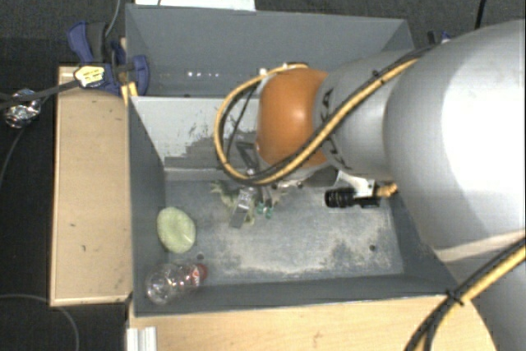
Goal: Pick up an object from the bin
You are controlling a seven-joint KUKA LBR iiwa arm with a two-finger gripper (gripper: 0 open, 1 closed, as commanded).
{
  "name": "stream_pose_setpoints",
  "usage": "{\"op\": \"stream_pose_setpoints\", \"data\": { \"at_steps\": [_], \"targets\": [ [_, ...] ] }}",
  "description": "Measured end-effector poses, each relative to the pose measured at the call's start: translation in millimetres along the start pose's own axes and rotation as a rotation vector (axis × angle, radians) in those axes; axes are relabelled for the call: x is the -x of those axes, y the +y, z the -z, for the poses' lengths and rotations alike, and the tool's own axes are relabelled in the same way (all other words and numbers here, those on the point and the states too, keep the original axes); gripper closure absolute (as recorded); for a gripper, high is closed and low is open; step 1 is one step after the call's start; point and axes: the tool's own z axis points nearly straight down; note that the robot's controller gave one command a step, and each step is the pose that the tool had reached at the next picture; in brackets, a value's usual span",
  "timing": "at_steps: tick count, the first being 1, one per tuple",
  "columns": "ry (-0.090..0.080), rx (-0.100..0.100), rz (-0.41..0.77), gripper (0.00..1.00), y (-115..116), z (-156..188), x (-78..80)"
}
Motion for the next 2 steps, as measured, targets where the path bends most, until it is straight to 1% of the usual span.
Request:
{"op": "stream_pose_setpoints", "data": {
  "at_steps": [1,2],
  "targets": [
    [0.002,-0.001,0.0,1.0,0,11,-0.8],
    [0.0,0.0,0.0,1.0,0,26,-0.2]
  ]
}}
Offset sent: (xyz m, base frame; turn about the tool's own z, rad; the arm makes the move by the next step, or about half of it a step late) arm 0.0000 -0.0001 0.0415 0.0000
